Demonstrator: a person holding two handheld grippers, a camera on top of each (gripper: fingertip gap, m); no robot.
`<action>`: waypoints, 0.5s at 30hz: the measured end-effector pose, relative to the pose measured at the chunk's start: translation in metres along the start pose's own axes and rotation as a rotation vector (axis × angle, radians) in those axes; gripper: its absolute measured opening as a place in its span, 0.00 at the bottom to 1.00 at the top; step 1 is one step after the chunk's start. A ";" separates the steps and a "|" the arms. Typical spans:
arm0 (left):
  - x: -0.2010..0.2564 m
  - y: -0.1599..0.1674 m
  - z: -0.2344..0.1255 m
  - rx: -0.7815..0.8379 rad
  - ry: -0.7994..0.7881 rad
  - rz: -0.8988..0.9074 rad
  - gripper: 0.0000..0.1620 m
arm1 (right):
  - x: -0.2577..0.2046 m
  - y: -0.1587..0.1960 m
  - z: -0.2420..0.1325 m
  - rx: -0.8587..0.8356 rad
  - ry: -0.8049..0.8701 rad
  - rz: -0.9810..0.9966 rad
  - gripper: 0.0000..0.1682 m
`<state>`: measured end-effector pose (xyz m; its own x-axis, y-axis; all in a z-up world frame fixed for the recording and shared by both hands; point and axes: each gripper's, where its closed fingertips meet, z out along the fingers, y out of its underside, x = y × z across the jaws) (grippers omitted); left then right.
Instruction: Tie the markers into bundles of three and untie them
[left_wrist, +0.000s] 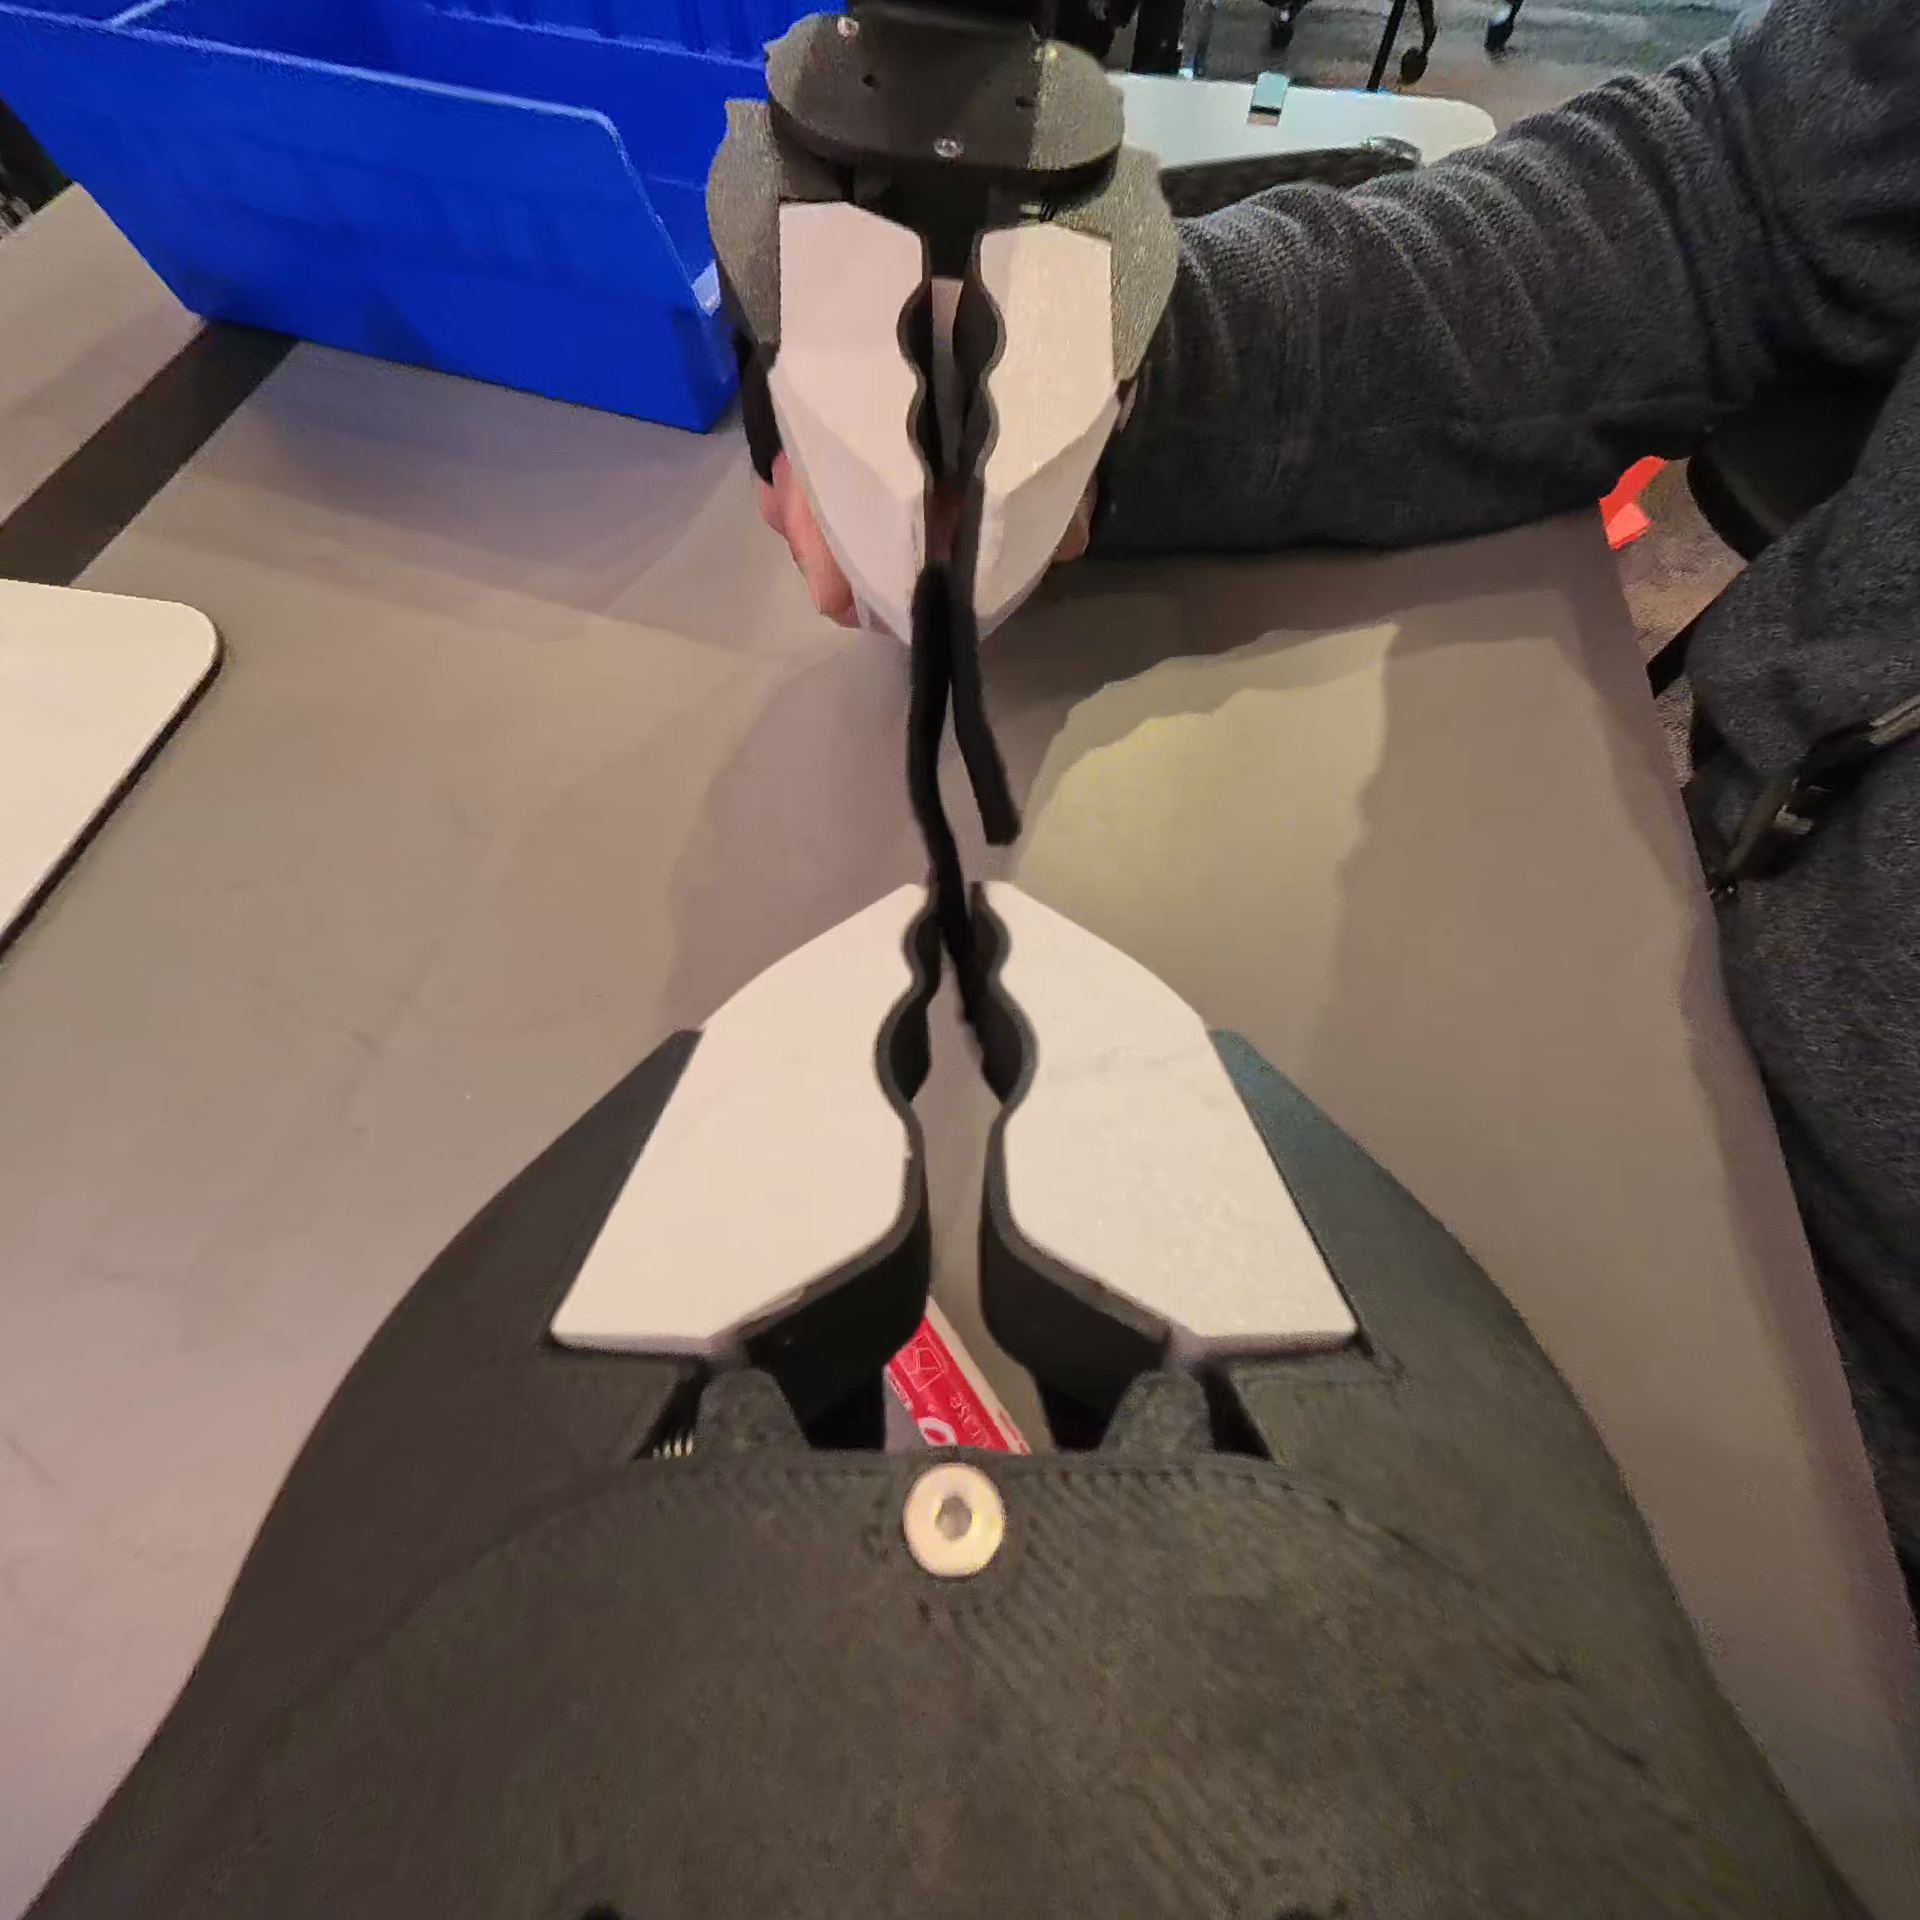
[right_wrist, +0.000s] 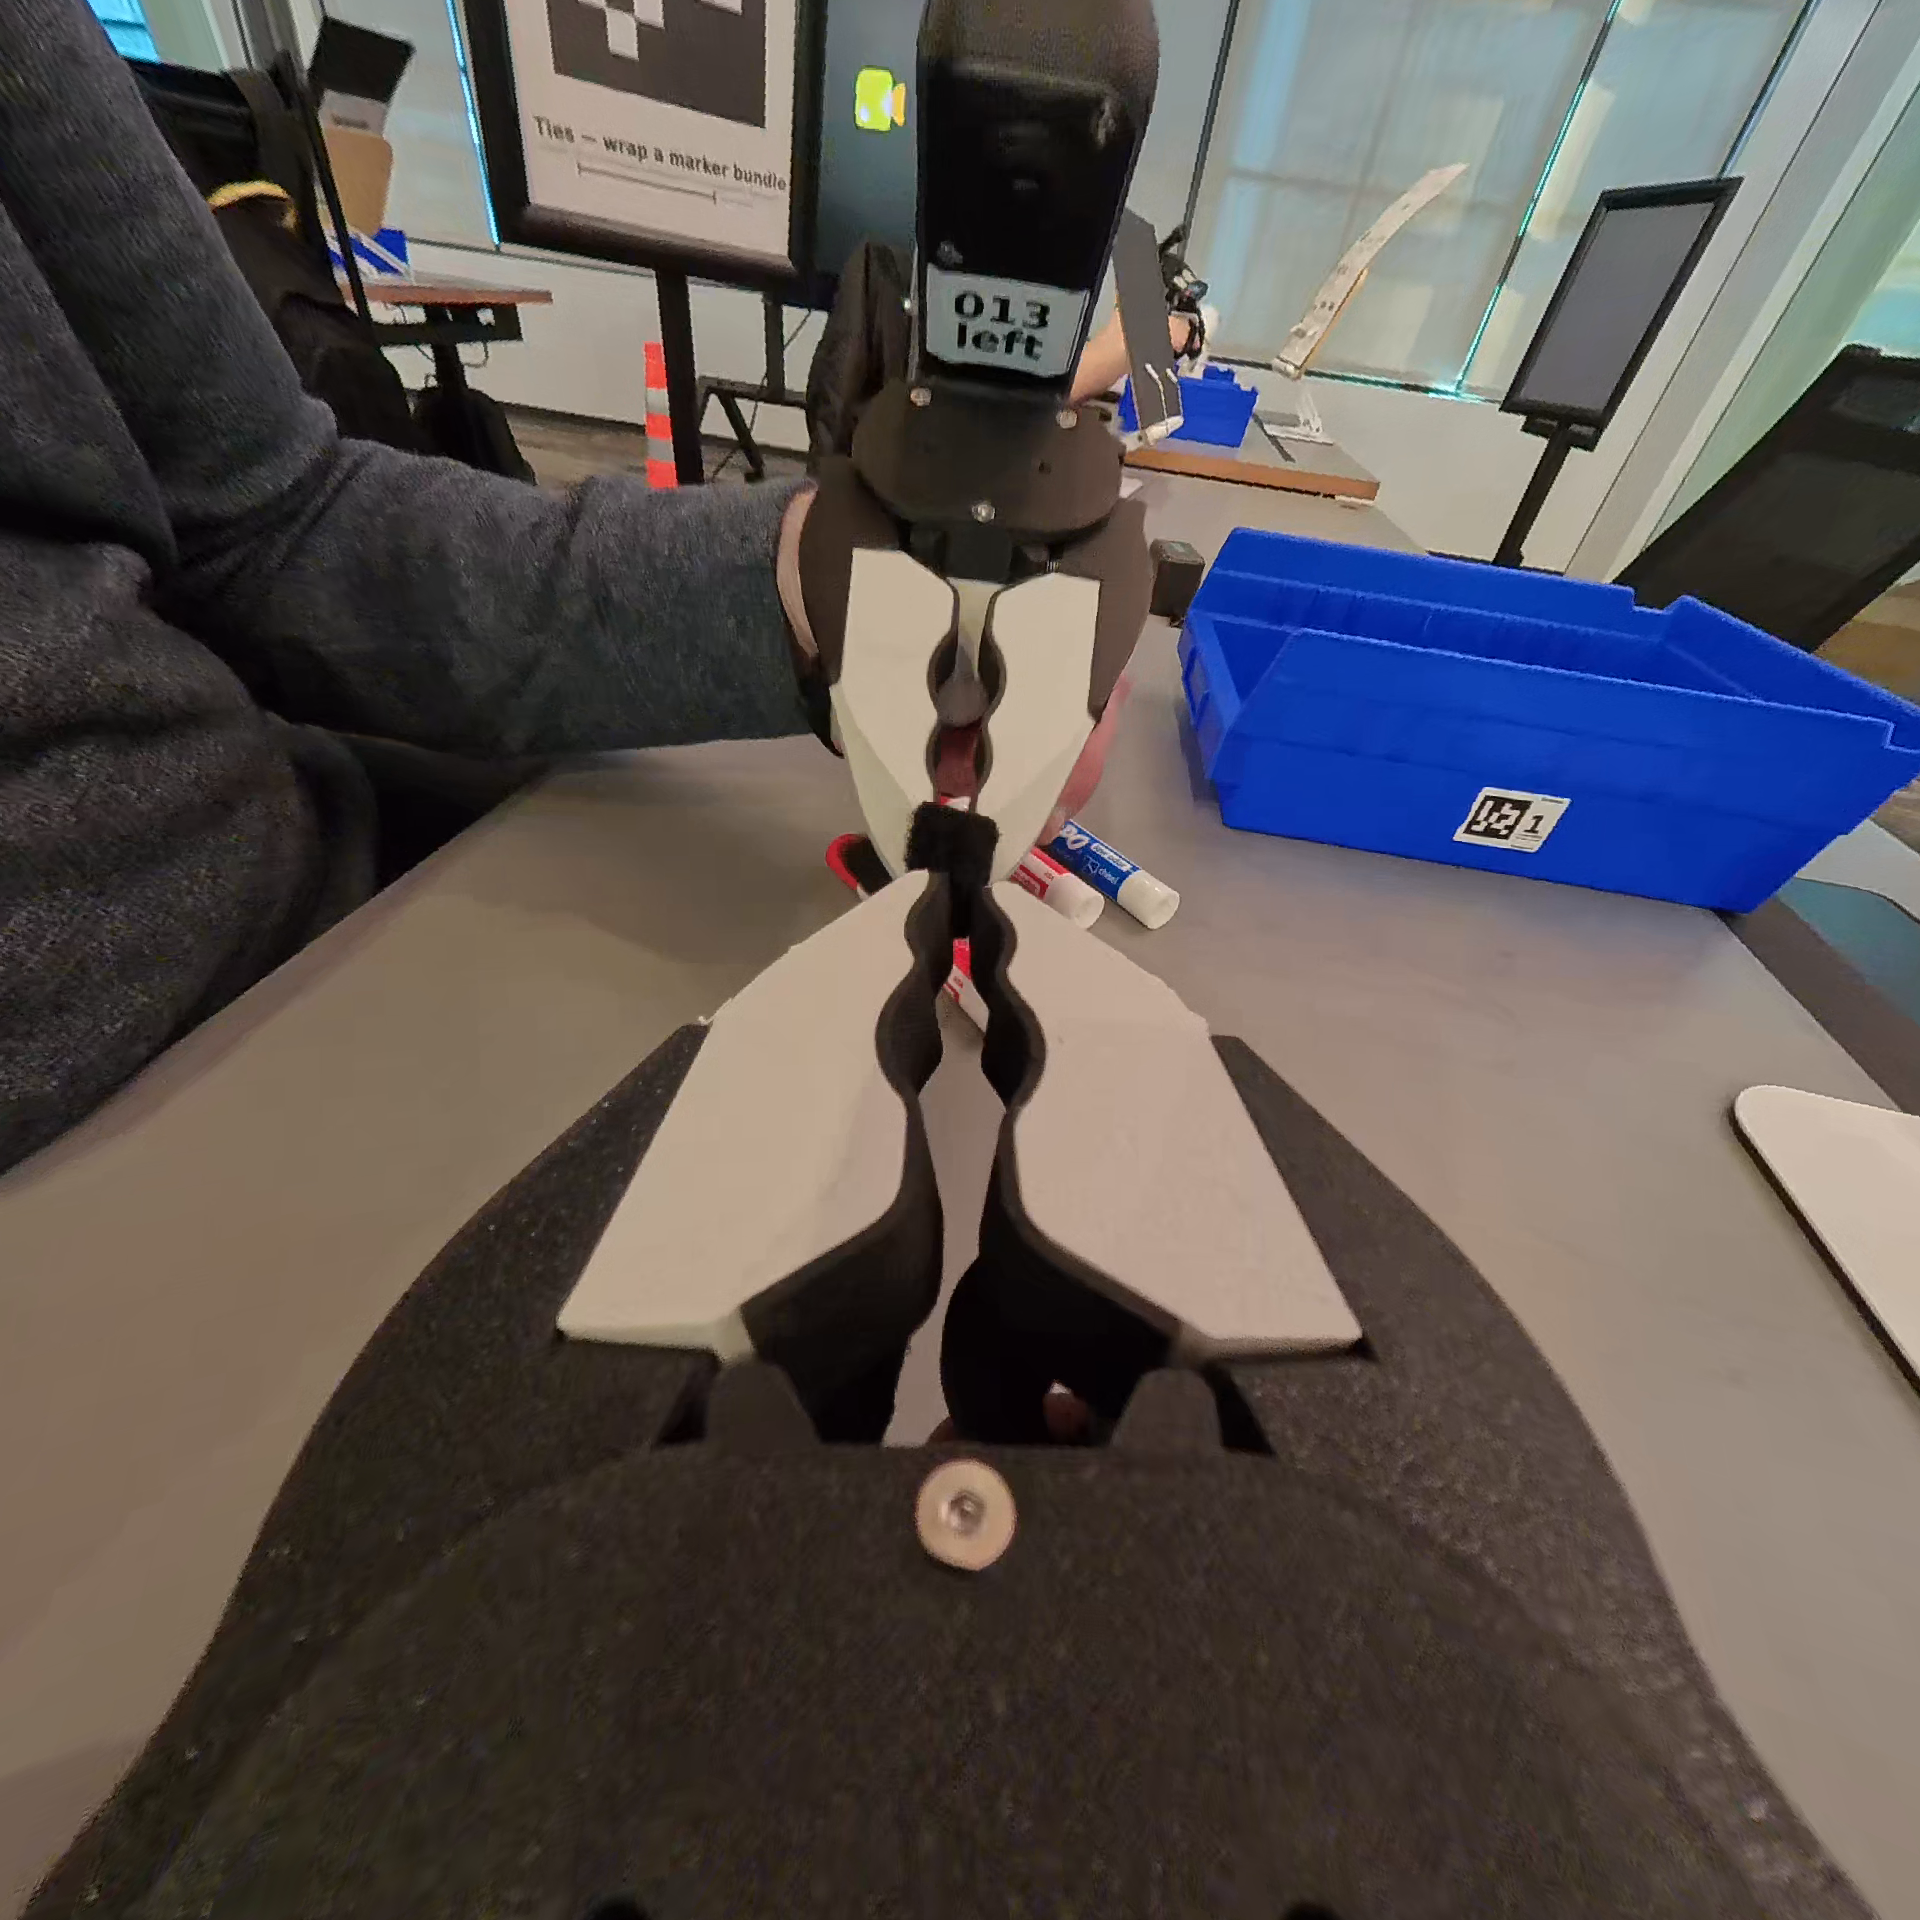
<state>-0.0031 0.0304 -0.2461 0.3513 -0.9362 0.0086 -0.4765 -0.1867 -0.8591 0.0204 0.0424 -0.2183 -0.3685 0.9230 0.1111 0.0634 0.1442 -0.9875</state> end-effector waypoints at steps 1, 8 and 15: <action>-0.003 0.001 0.000 0.000 -0.023 0.012 0.03 | 0.001 0.001 0.000 -0.007 0.010 -0.004 0.02; -0.025 0.002 -0.007 -0.001 -0.132 -0.037 0.01 | 0.023 0.002 -0.002 -0.031 0.167 -0.026 0.22; -0.039 0.005 -0.009 -0.012 -0.195 -0.131 0.01 | 0.017 0.000 0.001 -0.044 0.184 -0.141 0.25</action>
<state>-0.0264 0.0629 -0.2459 0.5593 -0.8287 0.0194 -0.4258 -0.3073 -0.8510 0.0131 0.0572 -0.2167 -0.2013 0.9414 0.2705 0.0651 0.2884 -0.9553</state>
